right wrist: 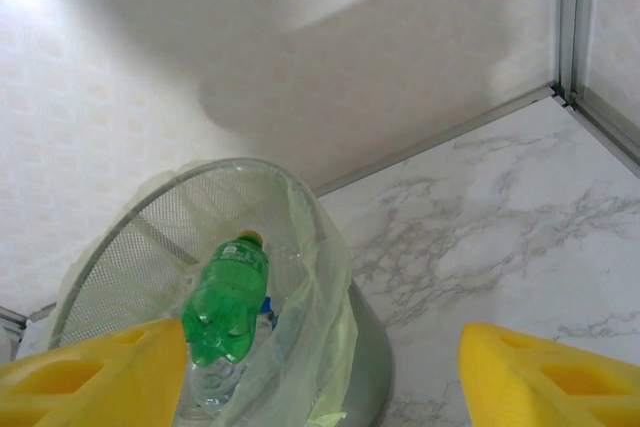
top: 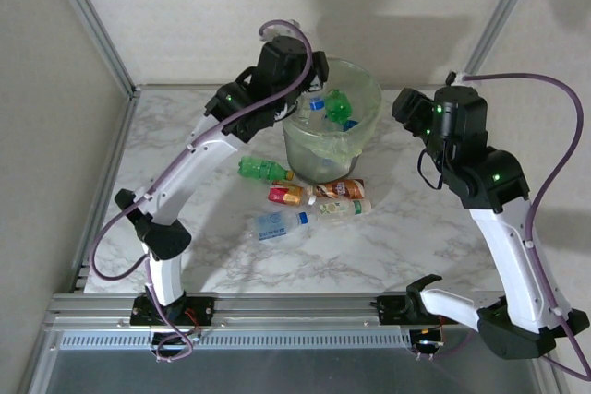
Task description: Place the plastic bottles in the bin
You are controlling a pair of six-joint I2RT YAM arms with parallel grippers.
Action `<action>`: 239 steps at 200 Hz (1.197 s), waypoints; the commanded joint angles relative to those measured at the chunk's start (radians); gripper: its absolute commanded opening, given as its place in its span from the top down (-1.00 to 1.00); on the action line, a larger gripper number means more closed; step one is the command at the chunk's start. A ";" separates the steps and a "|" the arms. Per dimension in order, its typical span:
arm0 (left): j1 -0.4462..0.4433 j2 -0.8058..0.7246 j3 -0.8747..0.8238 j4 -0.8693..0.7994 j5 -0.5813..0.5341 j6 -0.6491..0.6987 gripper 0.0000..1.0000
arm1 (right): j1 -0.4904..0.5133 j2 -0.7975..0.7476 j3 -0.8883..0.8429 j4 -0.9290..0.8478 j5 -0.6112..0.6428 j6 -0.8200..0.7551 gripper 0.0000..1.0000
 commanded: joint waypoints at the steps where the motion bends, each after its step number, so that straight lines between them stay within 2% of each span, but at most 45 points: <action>1: 0.011 0.012 0.034 0.019 0.036 -0.056 -0.07 | -0.006 -0.002 -0.020 0.020 -0.010 0.017 -0.44; 36: 0.041 0.035 0.024 0.014 0.058 -0.076 -0.08 | -0.007 -0.004 -0.029 0.031 -0.013 0.015 -0.44; 79: 0.057 0.075 0.022 -0.009 0.034 -0.086 -0.15 | -0.006 0.013 -0.009 0.040 -0.002 -0.002 -0.44; 87: 0.062 0.084 0.021 -0.019 0.034 -0.091 -0.25 | -0.007 0.021 -0.004 0.038 0.003 -0.007 -0.44; 99: 0.072 0.102 0.028 -0.035 0.043 -0.099 -0.49 | -0.006 0.028 0.001 0.037 0.008 -0.014 -0.44; 131: 0.077 0.107 0.041 -0.055 0.051 -0.082 -0.77 | -0.007 0.021 -0.016 0.046 0.023 -0.014 -0.45; 145: 0.077 0.089 0.041 -0.057 0.049 -0.075 -0.83 | -0.006 0.024 -0.023 0.050 0.022 -0.007 -0.45; 171: 0.077 0.038 0.035 -0.065 0.029 -0.067 -0.82 | -0.005 0.051 0.001 0.042 0.003 -0.001 -0.44; 205: 0.079 -0.054 -0.004 -0.076 -0.068 -0.053 -0.71 | -0.007 0.089 0.038 0.041 -0.082 -0.006 -0.48; 226: 0.084 -0.163 -0.156 -0.030 -0.189 -0.058 -0.66 | -0.006 0.100 0.023 0.032 -0.141 -0.027 -0.53; 239: 0.109 -0.245 -0.261 0.004 -0.190 -0.083 -0.64 | -0.006 0.100 -0.014 0.028 -0.162 -0.016 -0.56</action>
